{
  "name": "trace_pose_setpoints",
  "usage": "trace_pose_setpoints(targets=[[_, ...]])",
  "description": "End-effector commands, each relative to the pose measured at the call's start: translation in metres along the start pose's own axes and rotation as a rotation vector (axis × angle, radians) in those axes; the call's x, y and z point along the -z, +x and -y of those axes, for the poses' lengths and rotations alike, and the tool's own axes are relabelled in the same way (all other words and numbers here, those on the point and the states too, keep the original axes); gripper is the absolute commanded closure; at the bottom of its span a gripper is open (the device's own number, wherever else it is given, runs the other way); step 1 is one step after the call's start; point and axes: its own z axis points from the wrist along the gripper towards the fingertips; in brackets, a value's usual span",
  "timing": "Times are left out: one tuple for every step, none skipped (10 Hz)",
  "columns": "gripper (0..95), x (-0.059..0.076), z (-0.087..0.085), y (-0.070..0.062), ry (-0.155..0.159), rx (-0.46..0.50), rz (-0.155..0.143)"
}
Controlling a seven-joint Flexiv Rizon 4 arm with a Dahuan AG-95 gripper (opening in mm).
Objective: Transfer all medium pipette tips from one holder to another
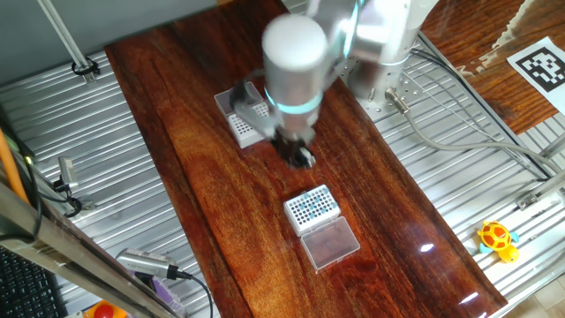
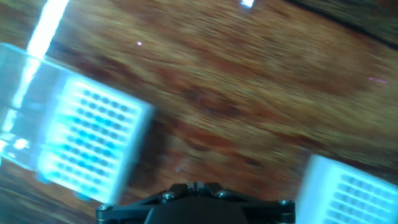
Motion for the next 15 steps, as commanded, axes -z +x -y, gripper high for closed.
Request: trace_pose_setpoints(targets=[[95.0, -0.002, -0.011, -0.004, 0.0, -0.039, -0.005], [95.0, -0.002, -0.011, -0.004, -0.003, -0.013, -0.005], [95.0, -0.002, -0.011, -0.004, -0.012, 0.008, -0.003], [95.0, -0.002, -0.011, -0.004, -0.014, 0.006, -0.002], [76.0, -0.002, -0.015, -0.007, -0.015, -0.012, 0.002], [76.0, -0.002, -0.023, -0.01, -0.021, -0.038, 0.011], [76.0, -0.001, -0.029, -0.013, -0.021, -0.053, 0.013], [76.0, -0.001, -0.033, -0.016, -0.021, -0.066, 0.016], [76.0, -0.001, -0.035, -0.017, -0.025, -0.069, 0.021], [76.0, 0.0, -0.036, -0.019, -0.03, -0.072, 0.025], [76.0, 0.0, -0.038, -0.023, -0.034, -0.079, 0.027], [76.0, 0.001, -0.04, -0.028, -0.034, -0.085, 0.026], [76.0, 0.002, -0.041, -0.031, -0.035, -0.089, 0.024], [76.0, 0.003, -0.041, -0.036, -0.037, -0.092, 0.021], [76.0, 0.002, -0.042, -0.037, -0.037, -0.093, 0.02]])
